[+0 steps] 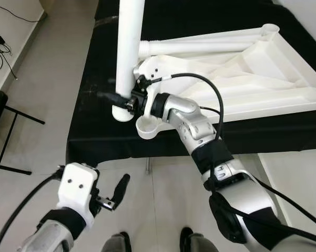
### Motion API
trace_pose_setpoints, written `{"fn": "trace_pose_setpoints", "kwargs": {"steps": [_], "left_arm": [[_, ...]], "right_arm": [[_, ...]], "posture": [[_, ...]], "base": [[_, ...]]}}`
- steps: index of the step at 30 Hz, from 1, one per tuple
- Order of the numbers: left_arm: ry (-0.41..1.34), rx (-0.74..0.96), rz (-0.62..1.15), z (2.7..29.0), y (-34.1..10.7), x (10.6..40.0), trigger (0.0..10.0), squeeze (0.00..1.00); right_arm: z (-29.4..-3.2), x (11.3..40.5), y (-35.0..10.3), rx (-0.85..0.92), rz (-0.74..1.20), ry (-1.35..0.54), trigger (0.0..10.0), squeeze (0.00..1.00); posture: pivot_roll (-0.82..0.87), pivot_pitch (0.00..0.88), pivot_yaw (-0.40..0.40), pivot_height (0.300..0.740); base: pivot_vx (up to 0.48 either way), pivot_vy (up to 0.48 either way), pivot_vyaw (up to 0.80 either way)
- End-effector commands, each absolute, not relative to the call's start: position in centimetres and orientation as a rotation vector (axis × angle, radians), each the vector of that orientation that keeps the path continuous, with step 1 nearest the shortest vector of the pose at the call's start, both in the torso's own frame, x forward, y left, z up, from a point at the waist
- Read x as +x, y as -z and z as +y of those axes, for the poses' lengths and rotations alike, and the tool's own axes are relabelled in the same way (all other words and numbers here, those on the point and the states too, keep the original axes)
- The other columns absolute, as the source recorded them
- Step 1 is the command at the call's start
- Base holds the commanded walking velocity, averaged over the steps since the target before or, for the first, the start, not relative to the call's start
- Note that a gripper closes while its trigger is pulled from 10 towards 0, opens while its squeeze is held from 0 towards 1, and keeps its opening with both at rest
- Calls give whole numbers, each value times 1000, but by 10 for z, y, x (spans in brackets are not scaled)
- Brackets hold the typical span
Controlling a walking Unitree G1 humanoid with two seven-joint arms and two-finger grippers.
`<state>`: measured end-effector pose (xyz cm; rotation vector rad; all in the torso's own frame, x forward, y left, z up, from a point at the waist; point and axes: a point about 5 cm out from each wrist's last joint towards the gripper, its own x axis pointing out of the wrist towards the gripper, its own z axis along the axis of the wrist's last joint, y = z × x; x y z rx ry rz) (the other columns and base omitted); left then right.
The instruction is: Building children table
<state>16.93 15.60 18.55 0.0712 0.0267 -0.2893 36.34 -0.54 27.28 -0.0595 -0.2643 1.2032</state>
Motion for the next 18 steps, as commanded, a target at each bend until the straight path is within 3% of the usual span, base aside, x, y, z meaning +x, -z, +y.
{"fn": "trace_pose_setpoints", "kwargs": {"steps": [1,18], "left_arm": [[281,79,27,157,-185,166,10000,0],[316,139,-47,143,-194,139,10000,0]], "right_arm": [[-3,359,-274,-57,-293,-1232,10000,0],[-26,362,-270,-183,-283,-1364,10000,0]], "posture": [[120,379,17,740],[148,455,38,740]], "base": [[0,0,0],[0,0,0]]}}
